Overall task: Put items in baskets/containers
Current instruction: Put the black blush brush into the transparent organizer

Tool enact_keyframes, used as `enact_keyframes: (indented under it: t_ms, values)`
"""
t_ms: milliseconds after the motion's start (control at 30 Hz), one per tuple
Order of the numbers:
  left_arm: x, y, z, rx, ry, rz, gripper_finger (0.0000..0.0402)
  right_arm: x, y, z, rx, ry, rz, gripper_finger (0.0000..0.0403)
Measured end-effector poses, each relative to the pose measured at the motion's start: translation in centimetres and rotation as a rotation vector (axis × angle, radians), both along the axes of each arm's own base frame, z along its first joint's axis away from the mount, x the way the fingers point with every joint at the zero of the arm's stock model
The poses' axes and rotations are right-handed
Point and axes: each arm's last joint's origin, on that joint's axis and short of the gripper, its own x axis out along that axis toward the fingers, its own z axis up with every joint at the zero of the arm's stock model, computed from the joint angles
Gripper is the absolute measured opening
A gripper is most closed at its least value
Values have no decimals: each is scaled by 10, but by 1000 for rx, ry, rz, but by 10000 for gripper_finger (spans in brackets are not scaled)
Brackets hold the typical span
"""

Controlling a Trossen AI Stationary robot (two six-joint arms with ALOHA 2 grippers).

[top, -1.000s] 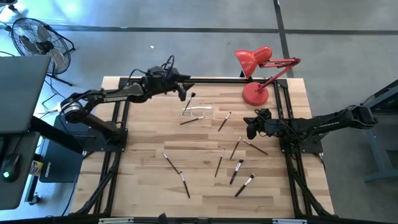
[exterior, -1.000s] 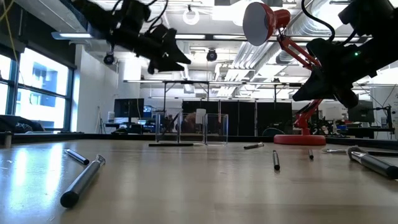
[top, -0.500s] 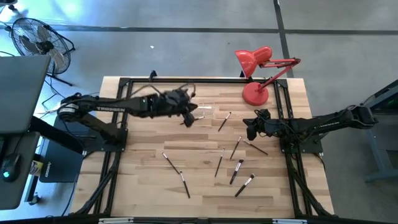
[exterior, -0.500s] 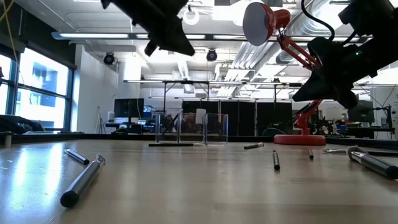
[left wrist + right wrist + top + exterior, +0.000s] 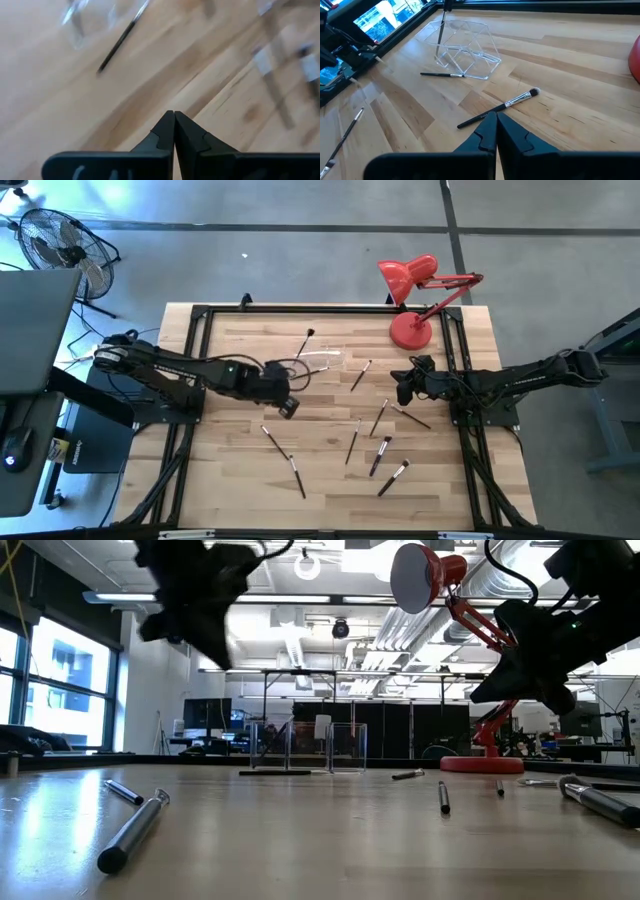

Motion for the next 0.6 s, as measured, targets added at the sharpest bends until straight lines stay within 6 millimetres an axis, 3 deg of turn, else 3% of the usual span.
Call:
enact_keyframes:
  t_ms: [267, 467, 600]
  values:
    - [-20, 2, -10, 13, 251, -97, 1, 3, 3, 4, 113, -52, 72, 2]
    - [-26, 5, -29, 81, 334, -269, 0, 24, 16, 40, 66, -61, 55, 1]
    - [-28, 15, -48, 27, 342, -354, 0, 52, 25, 67, 26, 32, 34, 1]
